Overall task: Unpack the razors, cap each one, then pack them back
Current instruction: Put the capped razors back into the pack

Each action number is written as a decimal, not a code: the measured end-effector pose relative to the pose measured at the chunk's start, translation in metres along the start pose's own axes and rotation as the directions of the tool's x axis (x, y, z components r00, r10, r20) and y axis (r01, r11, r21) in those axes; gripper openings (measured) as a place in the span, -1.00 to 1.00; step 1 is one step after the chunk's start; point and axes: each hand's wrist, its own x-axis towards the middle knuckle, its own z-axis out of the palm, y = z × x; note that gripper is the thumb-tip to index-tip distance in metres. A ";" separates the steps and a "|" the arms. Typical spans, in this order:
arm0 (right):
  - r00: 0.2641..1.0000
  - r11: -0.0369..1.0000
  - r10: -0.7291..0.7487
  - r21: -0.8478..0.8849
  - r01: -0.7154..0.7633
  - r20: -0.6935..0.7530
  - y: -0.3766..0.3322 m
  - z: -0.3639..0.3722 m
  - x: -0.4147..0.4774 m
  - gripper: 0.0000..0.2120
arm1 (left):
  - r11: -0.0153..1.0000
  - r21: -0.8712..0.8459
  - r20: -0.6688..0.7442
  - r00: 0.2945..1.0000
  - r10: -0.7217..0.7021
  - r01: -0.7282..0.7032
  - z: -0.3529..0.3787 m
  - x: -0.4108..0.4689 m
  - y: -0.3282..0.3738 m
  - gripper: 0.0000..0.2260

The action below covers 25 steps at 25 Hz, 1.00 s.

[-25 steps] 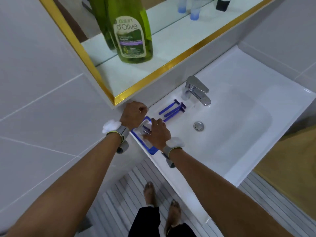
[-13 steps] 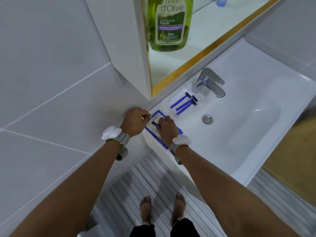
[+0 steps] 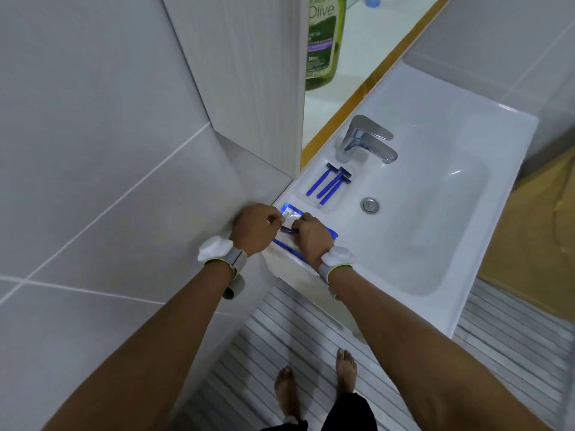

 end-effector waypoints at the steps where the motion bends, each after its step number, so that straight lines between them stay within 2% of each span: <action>1: 1.000 1.000 0.006 -0.001 -0.006 -0.011 -0.001 0.001 -0.001 -0.83 | 1.000 -0.002 0.009 1.000 0.001 -0.001 -0.001 0.000 0.000 -0.84; 7: 0.999 0.999 0.015 0.029 -0.014 -0.035 -0.007 0.002 -0.001 -0.83 | 1.000 -0.021 0.033 0.999 0.022 -0.021 -0.003 0.000 -0.001 -0.84; 12: 0.995 0.992 0.078 0.107 -0.071 -0.055 -0.004 0.006 0.001 -0.82 | 0.999 -0.031 0.011 1.000 0.011 -0.010 -0.001 0.002 0.001 -0.84; 18: 0.977 0.968 0.181 0.196 -0.157 -0.112 -0.005 0.007 -0.001 -0.83 | 1.000 -0.013 0.057 0.998 -0.015 0.016 0.006 -0.002 -0.007 -0.84; 25: 0.973 0.943 0.217 0.273 -0.189 -0.079 -0.002 0.002 0.003 -0.81 | 0.998 -0.056 0.057 0.998 0.001 0.002 0.001 -0.003 -0.007 -0.82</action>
